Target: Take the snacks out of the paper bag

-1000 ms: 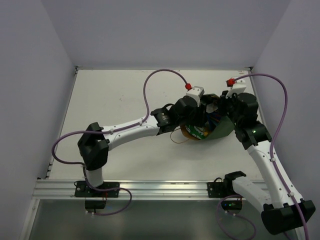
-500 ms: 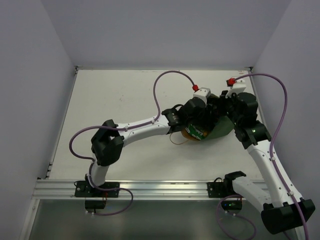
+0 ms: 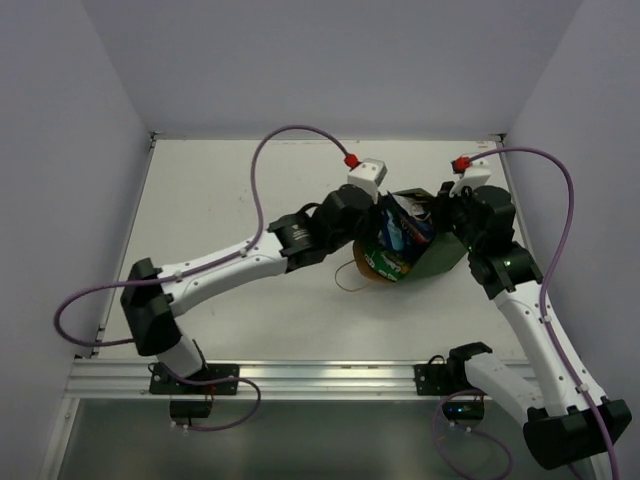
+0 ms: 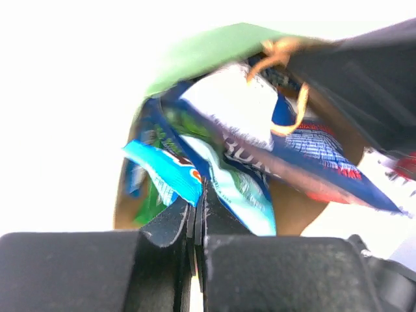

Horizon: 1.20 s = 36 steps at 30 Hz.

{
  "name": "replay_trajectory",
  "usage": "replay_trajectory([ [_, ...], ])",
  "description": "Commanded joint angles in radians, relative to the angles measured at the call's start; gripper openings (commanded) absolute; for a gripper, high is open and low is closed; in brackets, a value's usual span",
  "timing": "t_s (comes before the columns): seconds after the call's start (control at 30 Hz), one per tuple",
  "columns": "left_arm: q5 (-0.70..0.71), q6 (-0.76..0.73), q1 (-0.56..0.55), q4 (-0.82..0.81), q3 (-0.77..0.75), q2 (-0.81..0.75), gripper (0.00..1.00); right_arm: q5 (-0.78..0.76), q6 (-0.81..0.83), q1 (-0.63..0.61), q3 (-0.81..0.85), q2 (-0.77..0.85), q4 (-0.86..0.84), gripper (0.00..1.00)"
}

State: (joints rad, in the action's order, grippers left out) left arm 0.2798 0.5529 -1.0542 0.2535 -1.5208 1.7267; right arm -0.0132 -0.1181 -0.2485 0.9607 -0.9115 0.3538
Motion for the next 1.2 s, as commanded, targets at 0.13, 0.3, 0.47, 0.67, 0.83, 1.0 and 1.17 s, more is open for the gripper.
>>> replay_trajectory([
  [0.13, 0.083, -0.028, 0.23, 0.049, 0.177, -0.376, 0.0, -0.048, -0.026, 0.002, 0.047, 0.016, 0.002, 0.0],
  [0.3, 0.003, -0.125, 0.299, 0.029, 0.212, -0.469, 0.0, -0.038, -0.02, 0.002, 0.049, -0.006, 0.002, 0.0],
  [0.47, -0.076, -0.111, 0.299, -0.011, 0.24, -0.461, 0.0, -0.018, -0.018, 0.002, 0.049, -0.023, -0.004, 0.0],
  [0.67, -0.201, -0.117, 0.303, -0.051, 0.225, -0.435, 0.0, 0.001, -0.014, 0.002, 0.05, -0.027, -0.001, 0.0],
  [0.83, -0.404, -0.044, 0.272, -0.118, 0.191, -0.38, 0.0, 0.007, -0.02, 0.002, 0.052, -0.03, -0.001, 0.0],
  [1.0, -0.398, -0.044, 0.136, -0.128, 0.099, -0.313, 0.0, 0.042, -0.017, 0.002, 0.056, -0.038, 0.001, 0.0],
  [1.17, -0.409, -0.019, 0.063, -0.147, 0.031, -0.231, 0.0, 0.056, -0.014, 0.002, 0.065, -0.053, 0.01, 0.0],
])
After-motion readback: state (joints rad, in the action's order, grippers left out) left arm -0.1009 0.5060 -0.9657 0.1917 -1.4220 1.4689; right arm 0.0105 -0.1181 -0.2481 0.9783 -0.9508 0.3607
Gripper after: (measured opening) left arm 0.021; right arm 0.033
